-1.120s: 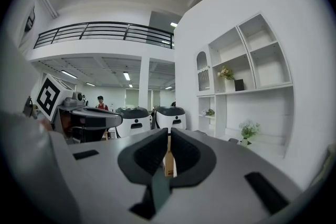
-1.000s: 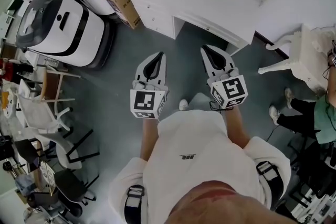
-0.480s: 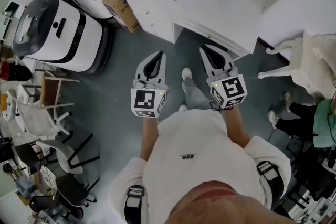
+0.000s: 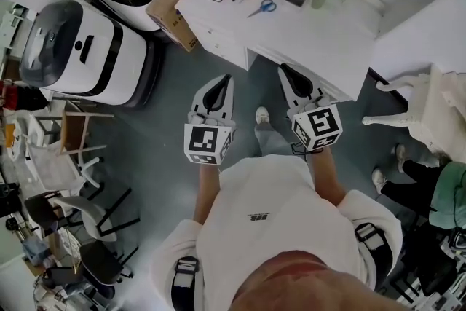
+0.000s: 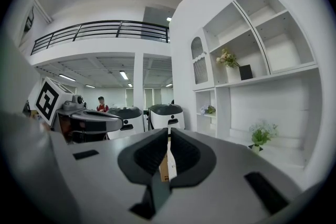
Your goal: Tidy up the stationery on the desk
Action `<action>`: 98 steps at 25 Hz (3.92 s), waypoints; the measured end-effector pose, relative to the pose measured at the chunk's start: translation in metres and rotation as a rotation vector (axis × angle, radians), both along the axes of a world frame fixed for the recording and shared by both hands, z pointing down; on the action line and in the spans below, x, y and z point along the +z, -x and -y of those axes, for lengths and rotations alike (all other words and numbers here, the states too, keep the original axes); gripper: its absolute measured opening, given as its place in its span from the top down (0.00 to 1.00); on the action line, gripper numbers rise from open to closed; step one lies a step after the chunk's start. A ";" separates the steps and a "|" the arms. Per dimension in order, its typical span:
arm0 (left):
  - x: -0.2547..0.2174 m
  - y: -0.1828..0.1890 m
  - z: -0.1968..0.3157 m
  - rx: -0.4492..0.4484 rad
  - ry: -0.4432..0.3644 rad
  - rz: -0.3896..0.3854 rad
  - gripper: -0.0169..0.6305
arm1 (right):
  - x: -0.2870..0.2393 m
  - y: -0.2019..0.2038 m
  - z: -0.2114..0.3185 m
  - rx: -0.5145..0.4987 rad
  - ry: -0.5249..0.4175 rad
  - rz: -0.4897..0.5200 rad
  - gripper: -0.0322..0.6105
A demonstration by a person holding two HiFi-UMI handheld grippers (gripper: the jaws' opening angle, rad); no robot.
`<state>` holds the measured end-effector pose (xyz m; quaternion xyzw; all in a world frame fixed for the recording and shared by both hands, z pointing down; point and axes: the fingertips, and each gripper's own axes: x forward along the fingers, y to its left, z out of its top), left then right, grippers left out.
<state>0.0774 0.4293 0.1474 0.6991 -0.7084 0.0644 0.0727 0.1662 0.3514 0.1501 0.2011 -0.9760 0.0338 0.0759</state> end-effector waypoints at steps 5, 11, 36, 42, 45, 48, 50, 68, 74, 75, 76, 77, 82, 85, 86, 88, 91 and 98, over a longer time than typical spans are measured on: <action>0.009 0.018 0.047 -0.006 0.021 -0.015 0.97 | 0.007 0.021 0.047 -0.016 0.019 -0.018 0.95; 0.019 0.038 0.102 -0.003 0.041 -0.028 0.97 | 0.016 0.044 0.099 -0.025 0.034 -0.036 0.95; 0.076 0.105 0.246 0.075 0.122 -0.067 0.97 | 0.078 0.117 0.232 0.037 0.149 -0.098 0.95; 0.099 0.125 0.282 0.160 0.160 -0.086 0.97 | 0.105 0.140 0.262 0.115 0.208 -0.120 0.95; 0.111 0.133 0.299 0.200 0.189 -0.090 0.97 | 0.120 0.150 0.275 0.151 0.247 -0.128 0.95; 0.127 0.141 0.316 0.239 0.214 -0.096 0.97 | 0.135 0.160 0.287 0.181 0.272 -0.139 0.95; 0.137 0.147 0.327 0.267 0.230 -0.098 0.97 | 0.146 0.166 0.296 0.204 0.287 -0.145 0.95; 0.217 0.161 0.398 0.504 0.323 -0.112 0.97 | 0.244 0.179 0.352 0.461 0.438 -0.253 0.95; 0.239 0.157 0.410 0.565 0.330 -0.122 0.97 | 0.267 0.179 0.360 0.521 0.458 -0.261 0.95; 0.243 0.157 0.411 0.576 0.332 -0.120 0.97 | 0.271 0.178 0.361 0.531 0.461 -0.263 0.95; 0.248 0.156 0.412 0.587 0.333 -0.118 0.97 | 0.275 0.178 0.362 0.541 0.464 -0.265 0.95; 0.252 0.155 0.414 0.600 0.335 -0.117 0.97 | 0.279 0.178 0.363 0.553 0.468 -0.268 0.95; 0.272 0.150 0.420 0.661 0.343 -0.107 0.97 | 0.302 0.175 0.369 0.611 0.509 -0.278 0.94; 0.280 0.151 0.428 0.686 0.344 -0.093 0.97 | 0.315 0.175 0.374 0.638 0.536 -0.280 0.93; 0.282 0.152 0.430 0.693 0.344 -0.087 0.97 | 0.319 0.175 0.376 0.645 0.544 -0.280 0.93; 0.285 0.154 0.436 0.706 0.344 -0.079 0.97 | 0.326 0.176 0.379 0.659 0.564 -0.278 0.92; 0.290 0.154 0.443 0.728 0.342 -0.068 0.97 | 0.337 0.176 0.383 0.679 0.593 -0.281 0.90; 0.301 0.154 0.455 0.781 0.336 -0.026 0.97 | 0.361 0.177 0.392 0.726 0.651 -0.301 0.88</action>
